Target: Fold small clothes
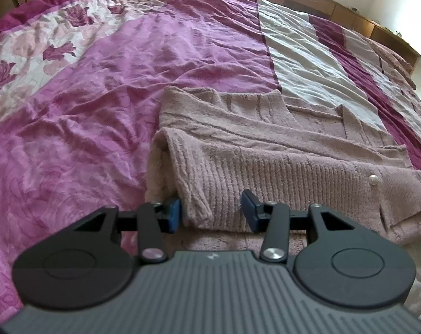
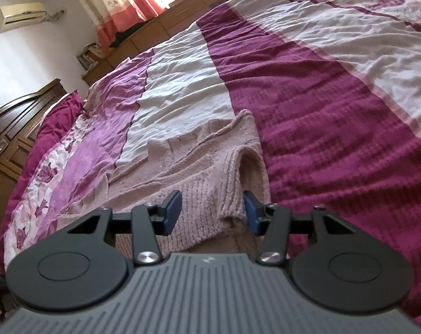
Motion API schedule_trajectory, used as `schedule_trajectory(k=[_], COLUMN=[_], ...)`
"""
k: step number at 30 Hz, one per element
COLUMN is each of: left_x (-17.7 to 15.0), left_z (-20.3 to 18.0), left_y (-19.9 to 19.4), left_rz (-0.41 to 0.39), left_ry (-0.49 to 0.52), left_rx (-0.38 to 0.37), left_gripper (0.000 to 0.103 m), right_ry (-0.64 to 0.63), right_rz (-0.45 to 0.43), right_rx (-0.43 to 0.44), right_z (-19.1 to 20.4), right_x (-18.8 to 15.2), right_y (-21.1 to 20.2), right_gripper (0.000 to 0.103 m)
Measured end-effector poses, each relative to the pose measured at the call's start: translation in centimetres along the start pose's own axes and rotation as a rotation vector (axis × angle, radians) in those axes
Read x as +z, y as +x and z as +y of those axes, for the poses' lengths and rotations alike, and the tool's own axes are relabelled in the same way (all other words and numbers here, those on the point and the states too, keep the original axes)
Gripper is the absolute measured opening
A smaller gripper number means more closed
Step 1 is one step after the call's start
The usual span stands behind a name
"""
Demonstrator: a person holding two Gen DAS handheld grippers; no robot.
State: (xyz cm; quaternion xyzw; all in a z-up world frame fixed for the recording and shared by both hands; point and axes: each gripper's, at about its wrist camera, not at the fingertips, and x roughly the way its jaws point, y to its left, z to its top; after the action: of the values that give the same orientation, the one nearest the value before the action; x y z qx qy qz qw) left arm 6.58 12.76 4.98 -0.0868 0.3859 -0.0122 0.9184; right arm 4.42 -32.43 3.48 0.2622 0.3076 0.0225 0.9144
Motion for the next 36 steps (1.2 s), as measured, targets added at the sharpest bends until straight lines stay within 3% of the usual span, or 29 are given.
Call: schedule_trajectory(k=[4, 7, 13, 24, 30, 36], left_x=[0.0, 0.0, 0.5, 3.3, 6.8, 9.3], left_z=[-0.4, -0.4, -0.1, 0.3, 0.8, 1.0], left_y=[0.1, 0.2, 0.0, -1.3, -0.2, 3.2], left_rz=[0.005, 0.007, 0.01, -0.053, -0.103, -0.097], left_ry=[0.028, 0.026, 0.002, -0.065, -0.108, -0.136], left_rx=[0.027, 0.041, 0.043, -0.021, -0.002, 0.068], left_gripper=[0.039, 0.026, 0.014, 0.012, 0.012, 0.012], right_ry=[-0.015, -0.022, -0.03, 0.025, 0.027, 0.063], right_rz=[0.032, 0.046, 0.048, 0.011, -0.039, -0.034], right_rx=[0.002, -0.003, 0.001, 0.089, 0.102, 0.084], right_z=[0.1, 0.1, 0.0, 0.3, 0.9, 0.9], right_x=[0.1, 0.0, 0.1, 2.6, 5.6, 7.7], right_y=[1.0, 1.5, 1.8, 1.6, 2.9, 6.6], right_gripper=[0.033, 0.023, 0.01, 0.008, 0.008, 0.008])
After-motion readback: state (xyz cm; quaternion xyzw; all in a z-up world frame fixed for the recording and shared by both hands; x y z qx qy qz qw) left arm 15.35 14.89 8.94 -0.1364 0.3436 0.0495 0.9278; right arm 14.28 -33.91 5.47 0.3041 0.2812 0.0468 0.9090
